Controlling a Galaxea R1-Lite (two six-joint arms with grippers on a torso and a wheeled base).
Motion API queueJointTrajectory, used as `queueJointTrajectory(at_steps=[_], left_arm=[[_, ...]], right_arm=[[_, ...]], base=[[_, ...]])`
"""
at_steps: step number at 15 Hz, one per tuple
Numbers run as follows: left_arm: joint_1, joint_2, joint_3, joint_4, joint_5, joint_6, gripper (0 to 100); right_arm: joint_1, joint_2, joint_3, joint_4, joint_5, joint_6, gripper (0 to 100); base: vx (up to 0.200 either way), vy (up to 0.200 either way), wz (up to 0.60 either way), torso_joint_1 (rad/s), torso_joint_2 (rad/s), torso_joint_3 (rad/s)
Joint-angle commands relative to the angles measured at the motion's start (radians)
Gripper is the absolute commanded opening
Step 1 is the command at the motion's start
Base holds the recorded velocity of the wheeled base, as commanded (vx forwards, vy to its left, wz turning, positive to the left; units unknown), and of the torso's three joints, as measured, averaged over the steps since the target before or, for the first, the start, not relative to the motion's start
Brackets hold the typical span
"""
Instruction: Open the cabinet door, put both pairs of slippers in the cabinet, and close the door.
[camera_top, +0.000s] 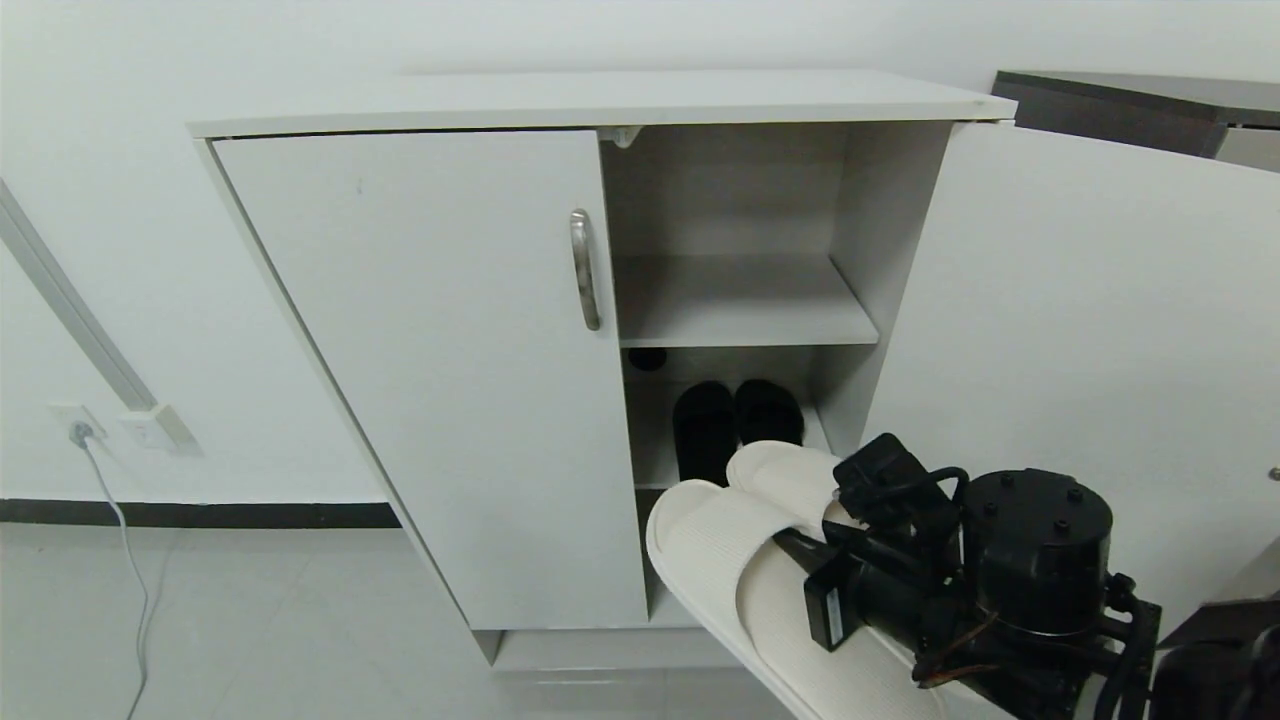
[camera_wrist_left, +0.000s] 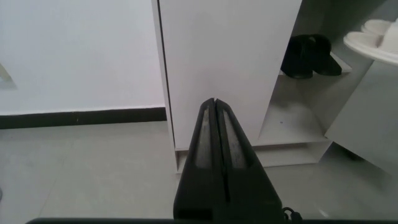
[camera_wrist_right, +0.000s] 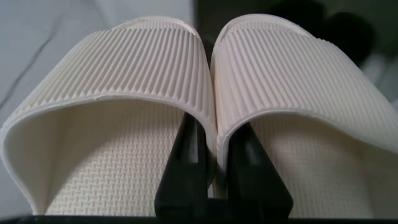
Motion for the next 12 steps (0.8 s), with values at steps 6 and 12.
queueJointTrajectory(at_steps=[6,12], left_arm=[[0.0,0.0,0.0,0.0,0.0,-0.002,0],[0.0,0.0,0.0,0.0,0.0,-0.002,0]], right_arm=[[0.094,0.109,-0.649,0.534,-0.549,0.176,0],[0.114,-0.007,-0.865,0.915,-0.569,0.183,0]], base=[[0.0,0.0,0.0,0.0,0.0,0.0],[0.0,0.0,0.0,0.0,0.0,0.0]])
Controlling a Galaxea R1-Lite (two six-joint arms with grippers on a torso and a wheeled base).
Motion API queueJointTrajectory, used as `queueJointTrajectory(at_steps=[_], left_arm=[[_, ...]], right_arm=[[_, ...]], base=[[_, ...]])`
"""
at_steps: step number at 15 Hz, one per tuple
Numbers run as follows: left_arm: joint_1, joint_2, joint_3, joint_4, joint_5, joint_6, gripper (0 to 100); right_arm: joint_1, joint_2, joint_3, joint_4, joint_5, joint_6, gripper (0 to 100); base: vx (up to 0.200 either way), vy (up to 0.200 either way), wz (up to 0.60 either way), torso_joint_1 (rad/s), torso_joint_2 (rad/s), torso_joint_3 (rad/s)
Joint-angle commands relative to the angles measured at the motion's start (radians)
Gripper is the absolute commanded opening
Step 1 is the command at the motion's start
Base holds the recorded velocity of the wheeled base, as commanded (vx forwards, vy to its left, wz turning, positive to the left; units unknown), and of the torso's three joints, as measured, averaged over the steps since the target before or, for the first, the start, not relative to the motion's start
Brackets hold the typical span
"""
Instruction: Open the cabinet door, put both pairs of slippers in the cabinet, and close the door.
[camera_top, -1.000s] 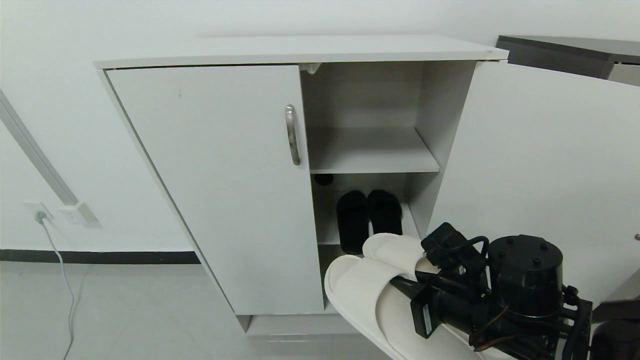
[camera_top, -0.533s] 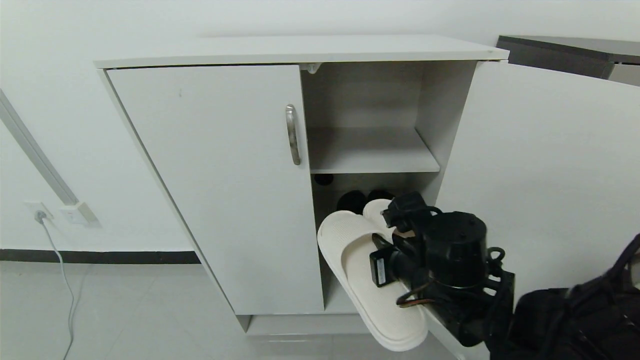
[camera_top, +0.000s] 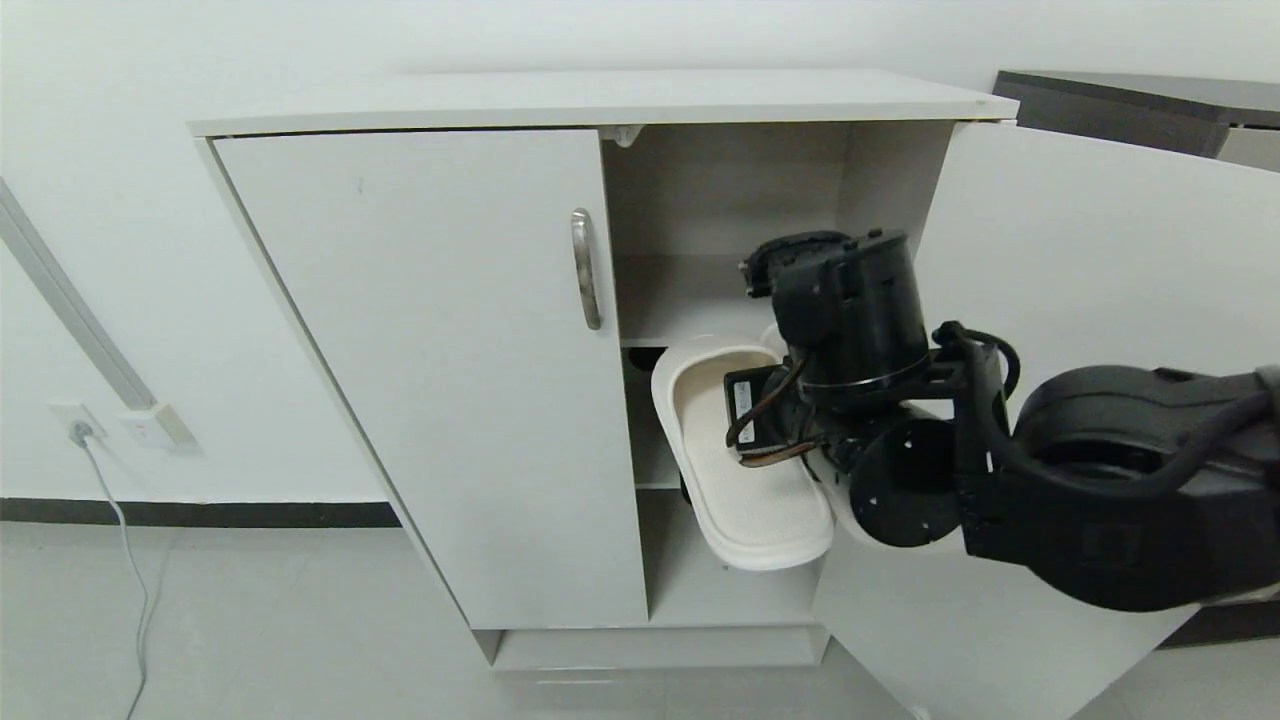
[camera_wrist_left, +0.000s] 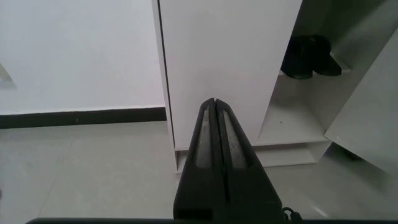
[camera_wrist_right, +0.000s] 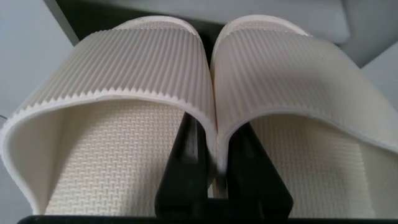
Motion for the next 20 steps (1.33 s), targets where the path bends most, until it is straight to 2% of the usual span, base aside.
queueJointTrajectory(at_steps=[1,4,8,16,18,20], left_arm=[[0.0,0.0,0.0,0.001,0.0,0.0,0],[0.0,0.0,0.0,-0.001,0.0,0.0,0],[0.0,0.0,0.0,0.001,0.0,0.003,0],[0.0,0.0,0.0,-0.001,0.0,0.003,0],[0.0,0.0,0.0,-0.001,0.0,0.001,0],[0.0,0.0,0.0,-0.001,0.0,0.001,0]], right_arm=[[0.006,-0.046,-0.056,0.028,0.002,0.0,0],[-0.008,-0.011,-0.096,0.025,0.003,0.003,0],[-0.014,0.056,-0.093,-0.001,-0.002,0.048,0],[-0.034,0.078,-0.09,-0.019,-0.002,0.055,0],[-0.035,0.072,-0.091,-0.019,-0.002,0.051,0],[-0.035,0.07,-0.096,-0.019,-0.002,0.046,0]], base=[[0.0,0.0,0.0,0.0,0.0,0.0],[0.0,0.0,0.0,0.0,0.0,0.0],[0.0,0.0,0.0,0.0,0.0,0.0],[0.0,0.0,0.0,0.0,0.0,0.0],[0.2,0.0,0.0,0.002,0.01,-0.002],[0.0,0.0,0.0,0.0,0.0,0.0]])
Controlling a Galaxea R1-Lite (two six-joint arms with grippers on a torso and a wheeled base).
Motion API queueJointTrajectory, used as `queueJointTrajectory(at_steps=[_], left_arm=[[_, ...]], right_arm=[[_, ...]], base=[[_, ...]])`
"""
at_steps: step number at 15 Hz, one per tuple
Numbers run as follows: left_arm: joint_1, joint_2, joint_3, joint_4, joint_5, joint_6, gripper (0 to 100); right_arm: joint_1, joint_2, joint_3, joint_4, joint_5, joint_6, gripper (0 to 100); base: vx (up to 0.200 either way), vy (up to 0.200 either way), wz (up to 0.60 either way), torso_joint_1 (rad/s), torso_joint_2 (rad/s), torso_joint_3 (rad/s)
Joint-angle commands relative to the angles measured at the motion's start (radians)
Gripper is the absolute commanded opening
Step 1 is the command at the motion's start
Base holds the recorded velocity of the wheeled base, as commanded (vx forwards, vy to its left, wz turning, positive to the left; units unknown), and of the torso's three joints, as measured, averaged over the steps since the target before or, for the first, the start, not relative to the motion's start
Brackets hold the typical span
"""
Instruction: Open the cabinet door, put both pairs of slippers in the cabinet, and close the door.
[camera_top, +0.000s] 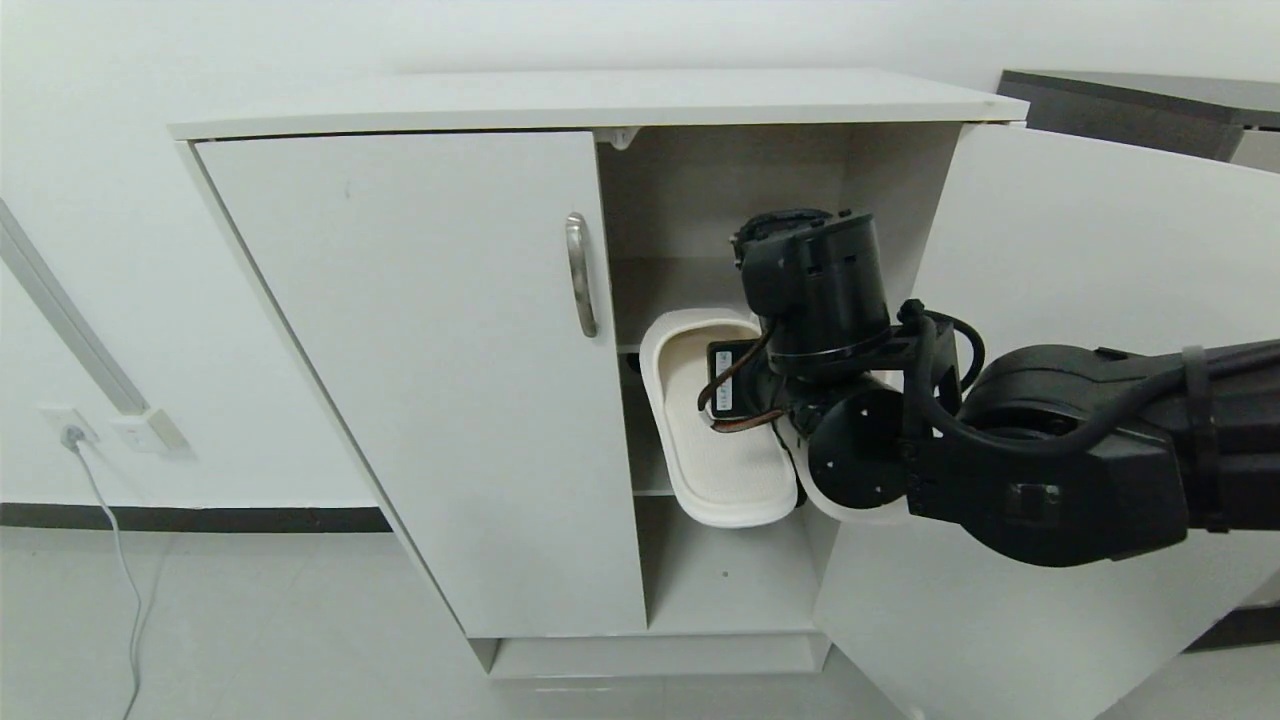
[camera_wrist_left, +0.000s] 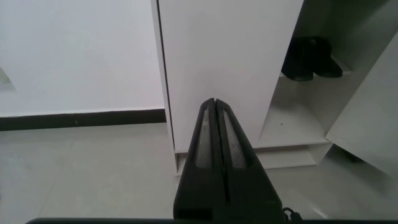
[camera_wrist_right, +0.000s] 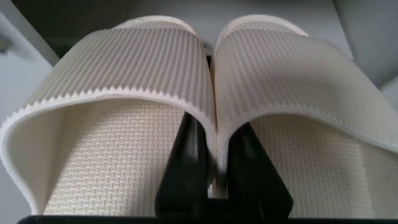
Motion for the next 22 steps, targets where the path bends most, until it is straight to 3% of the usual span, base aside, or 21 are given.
queueJointTrajectory(at_steps=[1,8,19,22], left_arm=[[0.0,0.0,0.0,-0.001,0.0,0.0,0],[0.0,0.0,0.0,0.001,0.0,0.003,0],[0.0,0.0,0.0,-0.001,0.0,0.003,0],[0.0,0.0,0.0,-0.001,0.0,0.002,0]], right_arm=[[-0.002,-0.01,-0.003,0.001,0.0,-0.003,0],[-0.002,-0.007,-0.002,0.001,0.0,-0.003,0],[-0.002,0.034,-0.006,-0.044,-0.002,-0.003,0],[-0.014,0.08,-0.054,-0.053,0.0,-0.013,0]], base=[[0.0,0.0,0.0,0.0,0.0,0.0],[0.0,0.0,0.0,0.0,0.0,0.0],[0.2,0.0,0.0,0.003,0.0,0.005],[0.0,0.0,0.0,0.0,0.0,0.0]])
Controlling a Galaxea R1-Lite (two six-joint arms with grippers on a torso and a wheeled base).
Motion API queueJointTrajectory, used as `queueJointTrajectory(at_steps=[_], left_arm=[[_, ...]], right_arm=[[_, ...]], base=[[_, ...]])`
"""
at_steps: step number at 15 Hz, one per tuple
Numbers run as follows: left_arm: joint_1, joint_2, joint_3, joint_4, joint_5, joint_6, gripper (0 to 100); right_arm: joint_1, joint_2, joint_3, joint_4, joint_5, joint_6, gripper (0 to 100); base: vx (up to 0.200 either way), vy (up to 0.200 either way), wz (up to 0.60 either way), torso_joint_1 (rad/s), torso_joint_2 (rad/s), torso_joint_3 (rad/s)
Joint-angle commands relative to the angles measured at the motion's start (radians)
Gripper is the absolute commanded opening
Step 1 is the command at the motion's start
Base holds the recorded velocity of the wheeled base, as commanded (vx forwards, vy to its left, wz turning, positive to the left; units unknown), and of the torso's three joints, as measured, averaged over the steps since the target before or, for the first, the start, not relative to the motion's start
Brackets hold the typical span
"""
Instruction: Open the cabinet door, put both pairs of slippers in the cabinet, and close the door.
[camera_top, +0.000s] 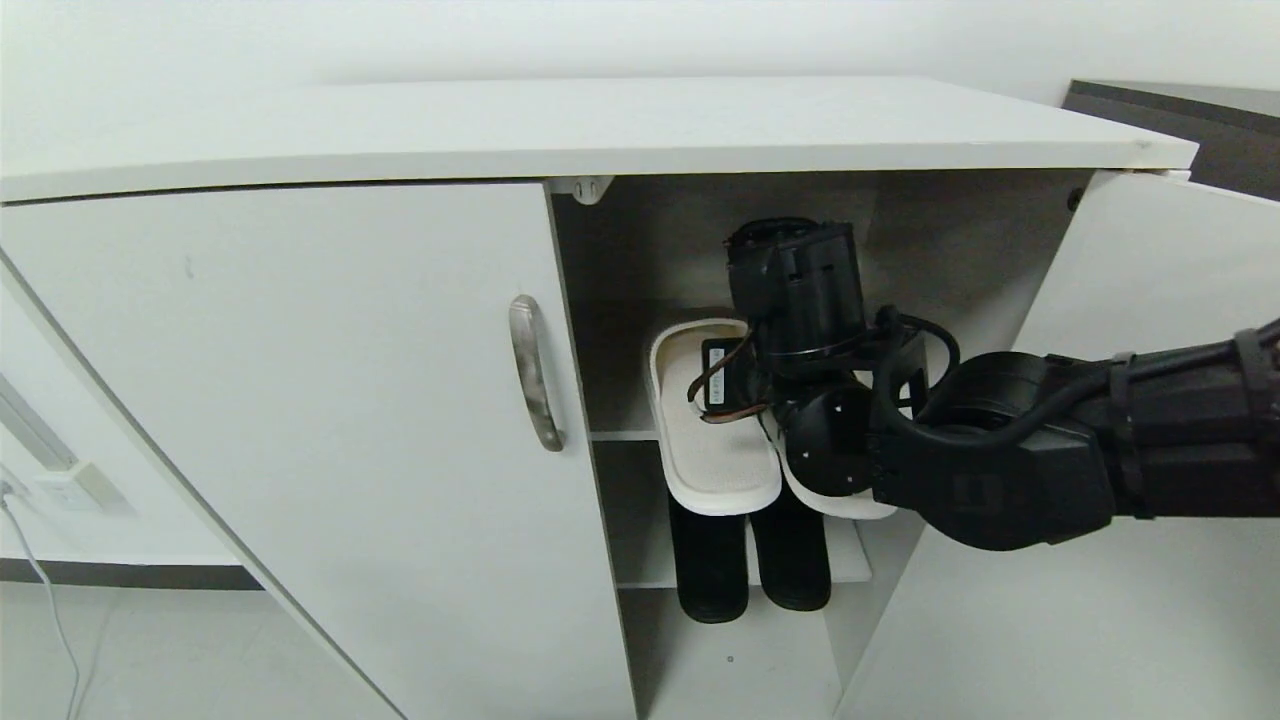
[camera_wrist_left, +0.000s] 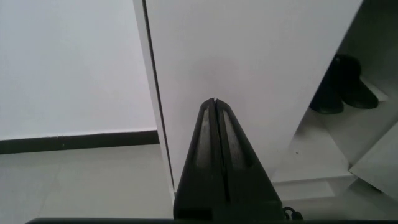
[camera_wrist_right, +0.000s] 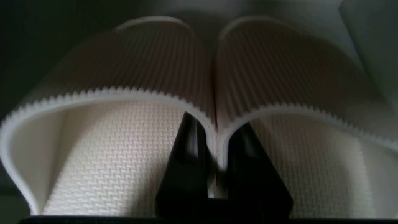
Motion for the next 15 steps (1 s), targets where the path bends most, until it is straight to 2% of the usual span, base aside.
queueJointTrajectory(at_steps=[1,7,15], left_arm=[[0.0,0.0,0.0,0.0,0.0,-0.001,0],[0.0,0.0,0.0,0.0,0.0,-0.001,0],[0.0,0.0,0.0,0.0,0.0,-0.001,0]], right_arm=[[-0.014,0.045,-0.041,-0.001,0.0,-0.011,0],[-0.083,0.139,-0.179,0.011,0.001,-0.047,0],[-0.109,0.182,-0.234,0.009,0.004,-0.063,0]], base=[[0.0,0.0,0.0,0.0,0.0,0.0],[0.0,0.0,0.0,0.0,0.0,0.0],[0.0,0.0,0.0,0.0,0.0,0.0]])
